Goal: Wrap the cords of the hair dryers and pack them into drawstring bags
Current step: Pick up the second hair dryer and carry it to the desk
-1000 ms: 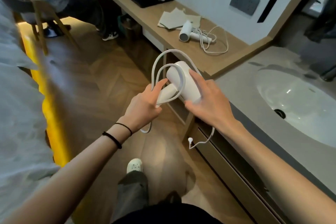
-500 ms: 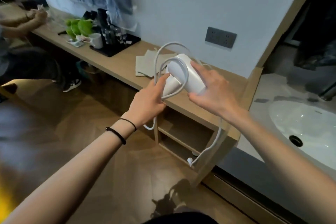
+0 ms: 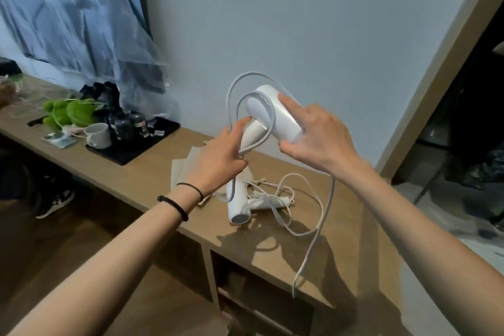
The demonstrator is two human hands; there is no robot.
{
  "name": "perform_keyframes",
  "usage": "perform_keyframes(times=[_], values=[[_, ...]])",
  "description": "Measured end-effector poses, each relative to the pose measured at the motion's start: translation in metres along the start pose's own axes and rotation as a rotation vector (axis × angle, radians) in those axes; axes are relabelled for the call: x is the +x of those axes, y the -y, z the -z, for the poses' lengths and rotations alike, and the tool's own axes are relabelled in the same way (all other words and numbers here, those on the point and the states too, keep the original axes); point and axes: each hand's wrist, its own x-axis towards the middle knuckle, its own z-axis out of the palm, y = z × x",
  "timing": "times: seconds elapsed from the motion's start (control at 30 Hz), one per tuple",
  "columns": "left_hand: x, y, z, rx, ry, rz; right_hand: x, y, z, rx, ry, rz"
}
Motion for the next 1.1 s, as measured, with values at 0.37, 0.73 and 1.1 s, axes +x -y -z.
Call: perform_keyframes(times=[0.37,0.73,1.1], values=[[0.147,0.04,-0.008,-0.073,-0.072,-0.069,0.131,-0.033,-0.01,-0.163,-0.204,0.052],[0.248,0.116,-0.015,-0.207,-0.022,-0.163,0.227,-0.026,-0.051,-0.344,-0.202,-0.053],[0.224,0.212,-0.096,-0.309,0.285,-0.157,0.201,-0.013,-0.18,-0.266,-0.049,-0.196]])
